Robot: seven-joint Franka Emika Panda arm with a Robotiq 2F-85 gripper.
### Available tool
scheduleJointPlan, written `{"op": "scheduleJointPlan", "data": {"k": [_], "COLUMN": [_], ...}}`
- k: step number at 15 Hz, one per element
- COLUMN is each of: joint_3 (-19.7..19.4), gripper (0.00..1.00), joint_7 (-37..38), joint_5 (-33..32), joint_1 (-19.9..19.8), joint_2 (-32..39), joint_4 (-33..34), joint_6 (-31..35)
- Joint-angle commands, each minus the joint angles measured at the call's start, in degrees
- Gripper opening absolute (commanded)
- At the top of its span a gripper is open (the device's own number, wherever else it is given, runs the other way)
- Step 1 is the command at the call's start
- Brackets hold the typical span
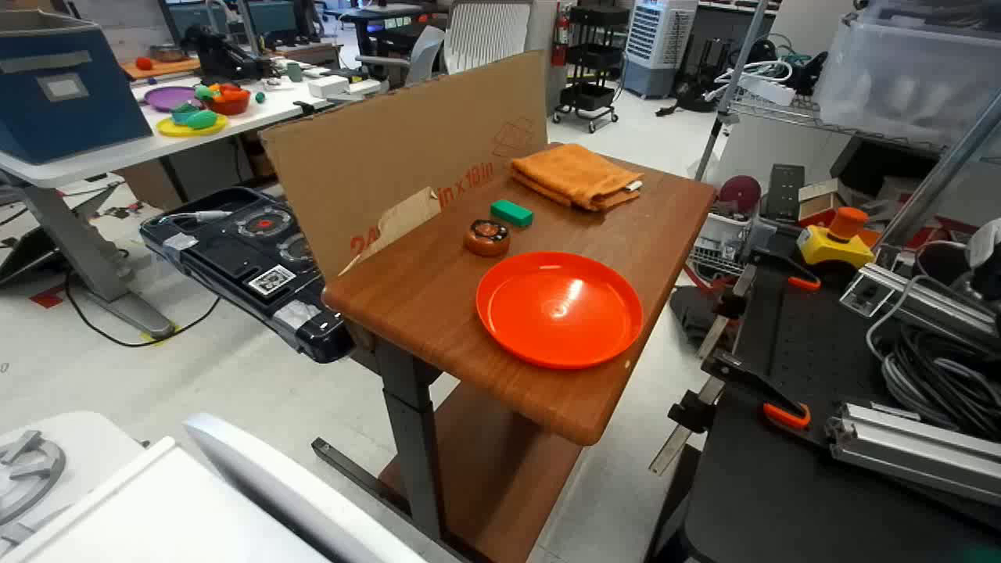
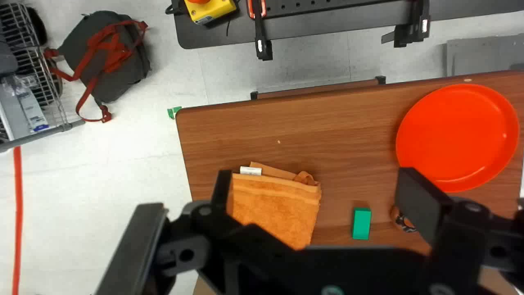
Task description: Slide the cloth slightly to the right on the desk
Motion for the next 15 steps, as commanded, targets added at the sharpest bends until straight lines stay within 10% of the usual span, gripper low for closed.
{"op": "scheduleJointPlan", "data": {"k": [1, 15], "joint_3": [-0.39, -2.76], "gripper": [1.00, 1.00], "joint_7": [0.13, -1.66], "joint_5": [-0.12, 1.22], "joint_1": [0.47, -0.23], "joint_2": [0.03, 13.40], "joint_4": [0.12, 6.14], "joint_6": [-0.08, 7.51]}}
